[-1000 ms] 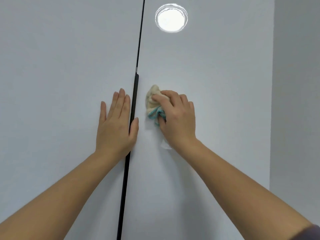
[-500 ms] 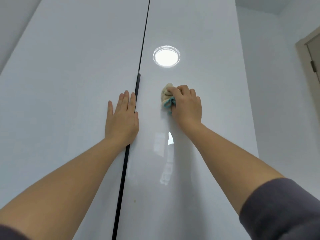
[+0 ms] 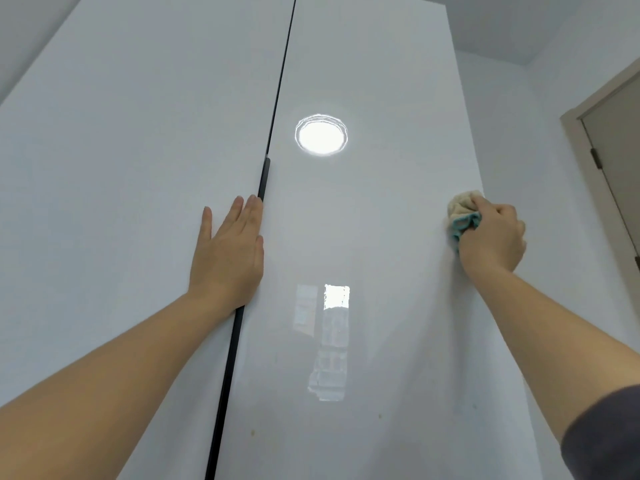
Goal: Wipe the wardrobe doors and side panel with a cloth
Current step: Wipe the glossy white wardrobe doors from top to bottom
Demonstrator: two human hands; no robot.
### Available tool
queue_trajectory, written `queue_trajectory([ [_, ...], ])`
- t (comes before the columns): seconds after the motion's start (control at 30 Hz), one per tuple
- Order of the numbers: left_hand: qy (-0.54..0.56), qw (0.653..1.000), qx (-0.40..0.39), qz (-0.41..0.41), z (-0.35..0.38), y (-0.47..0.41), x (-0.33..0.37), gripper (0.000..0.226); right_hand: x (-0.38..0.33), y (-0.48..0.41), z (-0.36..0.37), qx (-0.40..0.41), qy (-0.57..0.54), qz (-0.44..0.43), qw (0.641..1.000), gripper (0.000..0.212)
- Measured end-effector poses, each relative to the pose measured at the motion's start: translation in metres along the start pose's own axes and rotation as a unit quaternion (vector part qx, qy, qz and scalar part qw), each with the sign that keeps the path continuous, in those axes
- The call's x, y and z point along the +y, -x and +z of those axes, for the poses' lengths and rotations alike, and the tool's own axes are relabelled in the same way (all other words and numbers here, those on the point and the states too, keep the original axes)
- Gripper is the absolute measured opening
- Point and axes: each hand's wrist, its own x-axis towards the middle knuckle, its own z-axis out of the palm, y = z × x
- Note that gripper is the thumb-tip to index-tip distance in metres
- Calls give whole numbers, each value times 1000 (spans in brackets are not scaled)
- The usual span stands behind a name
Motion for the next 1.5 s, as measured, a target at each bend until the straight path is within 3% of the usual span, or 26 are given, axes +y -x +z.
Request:
queue_trajectory([
  [0.27, 12, 1000, 25, 7, 5, 3, 2, 57, 11, 27, 2, 25, -60, 56, 996, 49],
  [0.53, 32, 999, 18, 17, 3, 3, 0, 56, -79, 92, 31, -8, -139, -108, 984, 44],
  [0.77, 55, 997, 19, 47, 5, 17, -11, 61, -147, 164, 47, -71, -191, -262, 943, 52],
  [0.93, 84, 995, 20, 47, 7, 39, -12, 68, -153, 192, 50, -83, -200, -315, 924, 51],
  [1.2, 43, 998, 24, 24, 6, 66, -1, 58, -123, 168, 47, -20, -140, -424, 895, 43],
  [1.37, 34, 999, 14, 26, 7, 69, -4, 57, -55, 123, 23, -7, -87, -343, 935, 46],
  [1.5, 54, 998, 13, 24, 10, 72, -5, 57, 23, 96, -4, -5, -36, -182, 983, 56],
])
